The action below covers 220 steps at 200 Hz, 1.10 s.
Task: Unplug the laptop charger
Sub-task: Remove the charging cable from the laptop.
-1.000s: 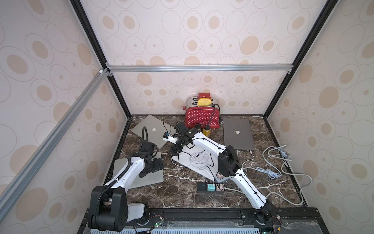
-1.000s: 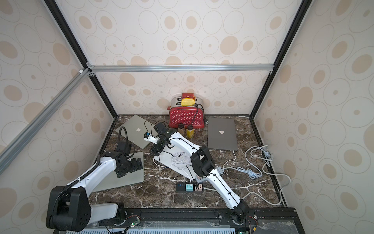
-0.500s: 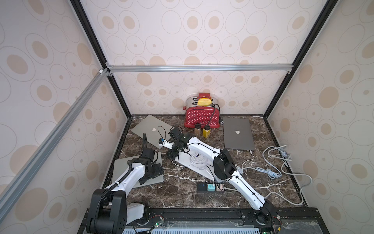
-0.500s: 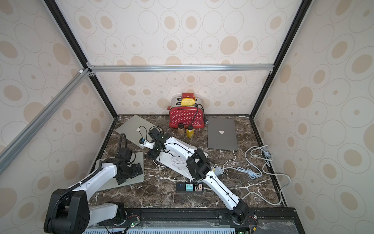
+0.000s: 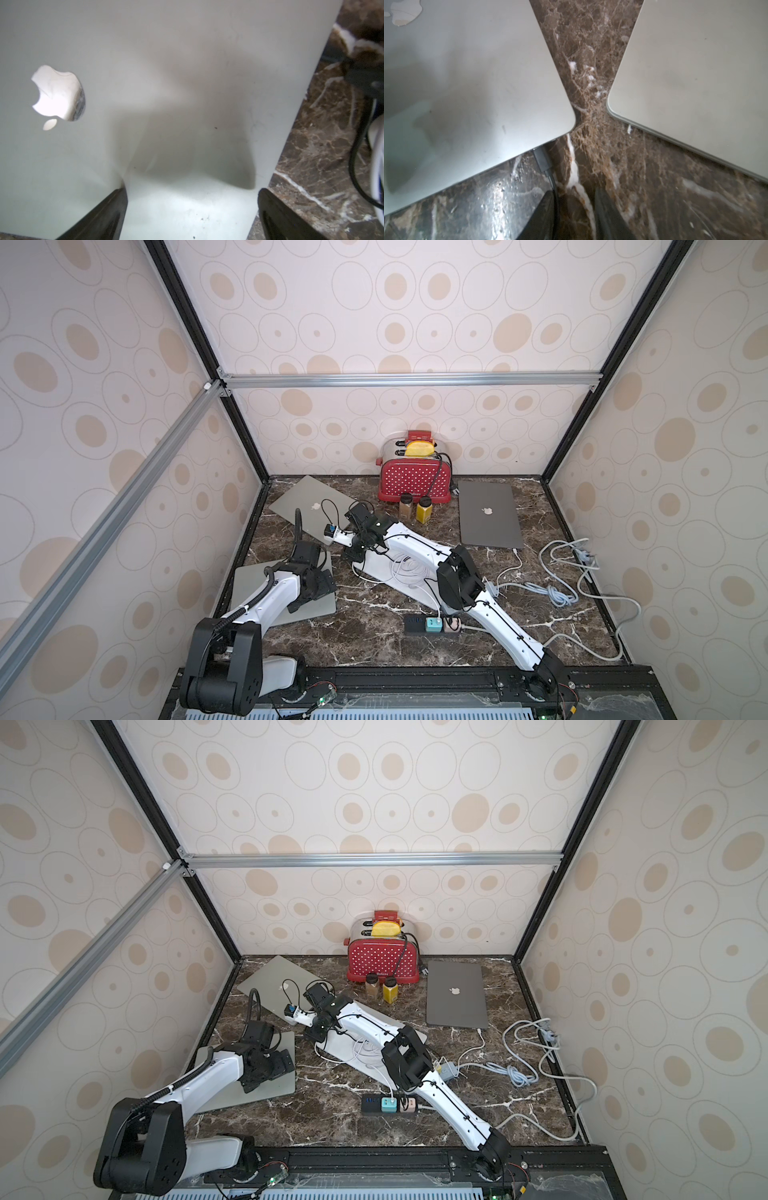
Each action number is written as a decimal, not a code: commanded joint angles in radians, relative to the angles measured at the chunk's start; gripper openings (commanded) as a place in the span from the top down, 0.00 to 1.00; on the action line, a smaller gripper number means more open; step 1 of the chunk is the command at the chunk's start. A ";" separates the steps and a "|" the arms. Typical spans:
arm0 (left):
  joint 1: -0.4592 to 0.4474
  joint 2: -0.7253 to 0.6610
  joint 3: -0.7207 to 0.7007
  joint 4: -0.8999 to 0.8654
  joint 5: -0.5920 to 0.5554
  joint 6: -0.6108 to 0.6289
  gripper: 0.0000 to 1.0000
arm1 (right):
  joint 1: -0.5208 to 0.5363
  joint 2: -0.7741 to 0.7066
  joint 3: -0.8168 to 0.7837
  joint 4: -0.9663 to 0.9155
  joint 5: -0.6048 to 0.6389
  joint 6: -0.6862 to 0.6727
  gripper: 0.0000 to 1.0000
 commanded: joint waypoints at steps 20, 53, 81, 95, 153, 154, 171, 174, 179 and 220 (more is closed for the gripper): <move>-0.010 0.038 -0.037 0.050 0.037 -0.037 0.01 | 0.033 0.009 -0.084 -0.083 0.009 -0.014 0.72; -0.015 0.049 -0.045 0.063 0.033 -0.041 0.01 | 0.040 0.007 -0.096 -0.099 0.031 -0.029 0.80; -0.023 0.057 -0.049 0.073 0.032 -0.048 0.01 | 0.040 -0.014 -0.122 -0.088 0.036 -0.025 0.93; -0.027 0.054 -0.053 0.078 0.024 -0.052 0.01 | 0.038 -0.029 -0.151 -0.066 0.036 -0.011 0.98; -0.090 0.081 -0.076 0.115 -0.021 -0.068 0.01 | 0.007 -0.056 -0.191 -0.023 -0.056 0.047 1.00; -0.093 0.083 -0.076 0.116 -0.022 -0.069 0.01 | 0.005 -0.056 -0.192 -0.022 -0.060 0.048 1.00; -0.139 0.113 -0.067 0.121 -0.049 -0.075 0.01 | -0.014 -0.067 -0.202 -0.004 -0.100 0.078 1.00; -0.147 0.118 -0.064 0.118 -0.057 -0.078 0.01 | -0.016 -0.070 -0.202 -0.003 -0.102 0.078 1.00; -0.160 0.122 -0.060 0.111 -0.076 -0.081 0.01 | -0.017 -0.074 -0.203 -0.003 -0.101 0.076 1.00; -0.221 0.193 0.018 0.002 -0.178 -0.094 0.01 | -0.019 -0.099 -0.267 0.030 -0.099 0.079 1.00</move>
